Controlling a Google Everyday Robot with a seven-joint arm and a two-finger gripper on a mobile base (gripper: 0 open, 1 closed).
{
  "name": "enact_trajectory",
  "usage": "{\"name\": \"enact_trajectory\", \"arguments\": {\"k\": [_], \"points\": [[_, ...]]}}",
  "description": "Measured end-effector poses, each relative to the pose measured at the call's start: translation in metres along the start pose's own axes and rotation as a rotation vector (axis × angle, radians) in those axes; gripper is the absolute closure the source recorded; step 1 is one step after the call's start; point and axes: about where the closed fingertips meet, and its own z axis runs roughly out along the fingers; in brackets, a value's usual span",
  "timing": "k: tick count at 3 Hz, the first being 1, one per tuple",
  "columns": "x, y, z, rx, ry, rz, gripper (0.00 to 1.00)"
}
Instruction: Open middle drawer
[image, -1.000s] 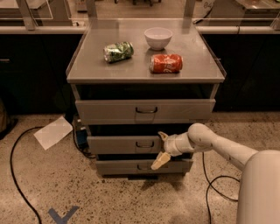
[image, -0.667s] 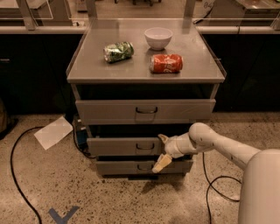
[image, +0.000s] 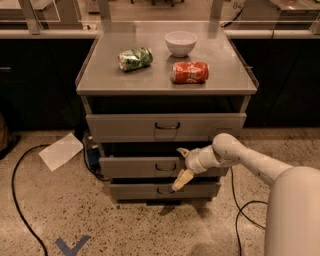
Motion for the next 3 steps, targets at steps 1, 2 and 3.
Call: {"name": "enact_trajectory", "arguments": {"k": [1, 2, 3], "points": [[0.005, -0.003, 0.007, -0.015, -0.002, 0.006, 0.00], [0.019, 0.011, 0.020, -0.089, 0.013, 0.060, 0.00], [0.015, 0.010, 0.016, -0.089, 0.013, 0.060, 0.00]]}}
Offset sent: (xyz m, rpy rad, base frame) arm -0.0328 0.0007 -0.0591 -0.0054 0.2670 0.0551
